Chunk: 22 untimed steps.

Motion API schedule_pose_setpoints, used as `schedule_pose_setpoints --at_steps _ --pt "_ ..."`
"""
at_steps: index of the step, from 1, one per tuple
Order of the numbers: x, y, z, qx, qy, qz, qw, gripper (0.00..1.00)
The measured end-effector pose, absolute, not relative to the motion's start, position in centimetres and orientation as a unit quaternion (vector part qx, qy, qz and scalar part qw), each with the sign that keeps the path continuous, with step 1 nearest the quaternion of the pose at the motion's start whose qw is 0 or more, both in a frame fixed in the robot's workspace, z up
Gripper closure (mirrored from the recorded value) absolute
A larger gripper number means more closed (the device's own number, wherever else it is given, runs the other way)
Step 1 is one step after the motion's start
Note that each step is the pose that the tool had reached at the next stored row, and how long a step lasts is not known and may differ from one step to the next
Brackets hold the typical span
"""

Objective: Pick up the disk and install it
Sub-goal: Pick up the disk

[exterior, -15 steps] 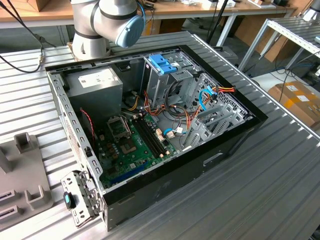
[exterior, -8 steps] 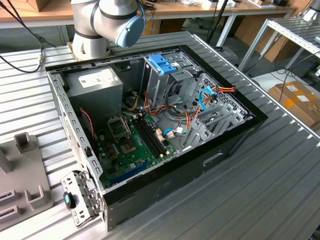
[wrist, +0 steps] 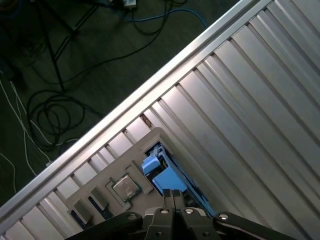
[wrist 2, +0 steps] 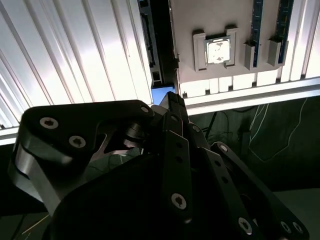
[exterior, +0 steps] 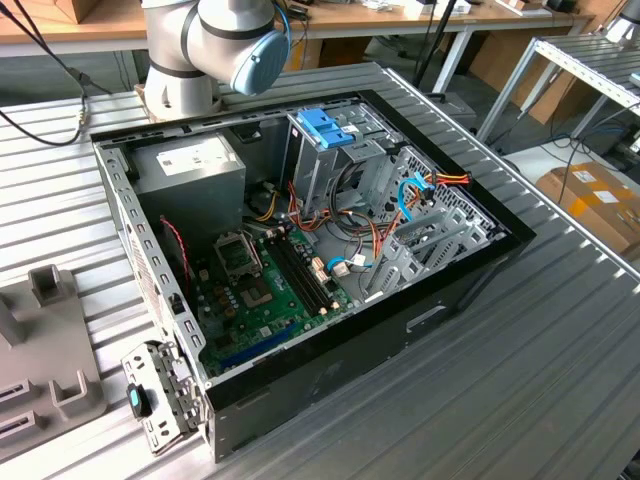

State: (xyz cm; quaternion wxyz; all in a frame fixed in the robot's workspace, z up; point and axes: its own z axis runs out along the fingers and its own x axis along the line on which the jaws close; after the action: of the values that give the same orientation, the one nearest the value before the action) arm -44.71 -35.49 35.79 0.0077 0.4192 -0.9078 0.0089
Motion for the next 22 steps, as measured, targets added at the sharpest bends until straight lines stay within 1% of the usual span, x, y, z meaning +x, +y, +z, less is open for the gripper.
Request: schedule_pose_setpoints --at_steps 14,22 --pt "-44.7 -35.49 35.79 0.463 -0.886 0.009 0.007 0.89" --pt "-44.69 -35.45 35.79 0.518 -0.856 0.01 0.007 0.89"
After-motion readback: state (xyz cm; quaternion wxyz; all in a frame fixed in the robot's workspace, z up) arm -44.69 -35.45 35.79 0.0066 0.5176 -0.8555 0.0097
